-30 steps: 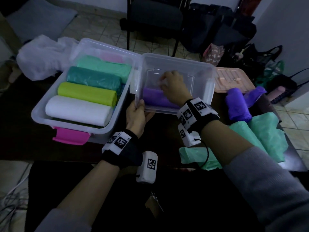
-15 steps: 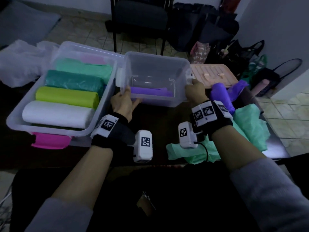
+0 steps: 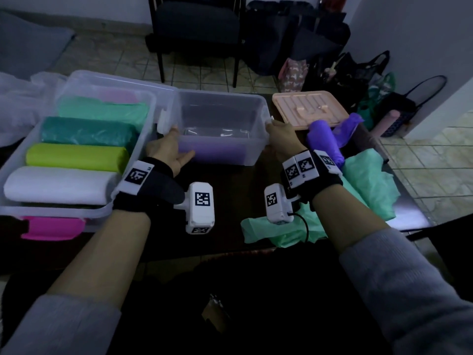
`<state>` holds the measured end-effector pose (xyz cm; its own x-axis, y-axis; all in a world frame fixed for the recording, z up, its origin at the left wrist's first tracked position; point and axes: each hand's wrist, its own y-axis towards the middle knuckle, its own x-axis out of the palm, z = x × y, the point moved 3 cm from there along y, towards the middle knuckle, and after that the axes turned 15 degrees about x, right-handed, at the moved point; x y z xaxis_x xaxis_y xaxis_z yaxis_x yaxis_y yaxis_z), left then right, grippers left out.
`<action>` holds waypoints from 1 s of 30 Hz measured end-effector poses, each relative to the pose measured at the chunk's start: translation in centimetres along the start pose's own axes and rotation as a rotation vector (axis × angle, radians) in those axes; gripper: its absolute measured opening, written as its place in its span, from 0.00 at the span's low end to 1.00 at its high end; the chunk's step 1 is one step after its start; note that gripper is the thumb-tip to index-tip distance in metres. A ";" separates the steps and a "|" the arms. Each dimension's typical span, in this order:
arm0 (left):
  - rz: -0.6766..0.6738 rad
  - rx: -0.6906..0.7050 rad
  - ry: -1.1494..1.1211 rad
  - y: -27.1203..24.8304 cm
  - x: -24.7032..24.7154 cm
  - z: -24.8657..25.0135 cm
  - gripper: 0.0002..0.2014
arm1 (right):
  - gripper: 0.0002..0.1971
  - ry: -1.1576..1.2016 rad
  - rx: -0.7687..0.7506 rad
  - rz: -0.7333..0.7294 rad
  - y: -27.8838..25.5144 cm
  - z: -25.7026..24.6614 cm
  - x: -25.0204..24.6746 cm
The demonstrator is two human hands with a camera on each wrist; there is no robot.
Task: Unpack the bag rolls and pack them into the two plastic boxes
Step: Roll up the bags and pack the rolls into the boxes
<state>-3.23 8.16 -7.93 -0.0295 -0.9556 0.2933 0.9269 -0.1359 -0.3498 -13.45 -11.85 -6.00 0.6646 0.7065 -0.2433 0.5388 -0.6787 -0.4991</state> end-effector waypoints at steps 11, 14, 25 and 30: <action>-0.551 0.007 0.690 -10.5 5.8 -7.1 0.16 | 0.16 -0.633 -0.120 0.452 0.1 2.0 -10.2; -0.820 0.175 1.120 -12.9 8.5 -9.8 0.32 | 0.21 -0.869 0.001 0.465 -0.2 3.4 -12.8; -1.039 0.336 1.627 -15.3 12.2 -12.3 0.16 | 0.35 -1.138 0.147 0.277 -1.3 7.8 -13.6; -0.799 0.549 1.695 -12.4 13.0 -8.3 0.16 | 0.38 -0.980 0.193 0.243 -1.7 7.8 -13.4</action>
<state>-18.24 -4.77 -7.14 -0.3941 0.0070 -0.9190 0.5074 -0.8321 -0.2239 -27.32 -18.62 -8.36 -0.0165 0.4663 -0.8844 0.2958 -0.8427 -0.4498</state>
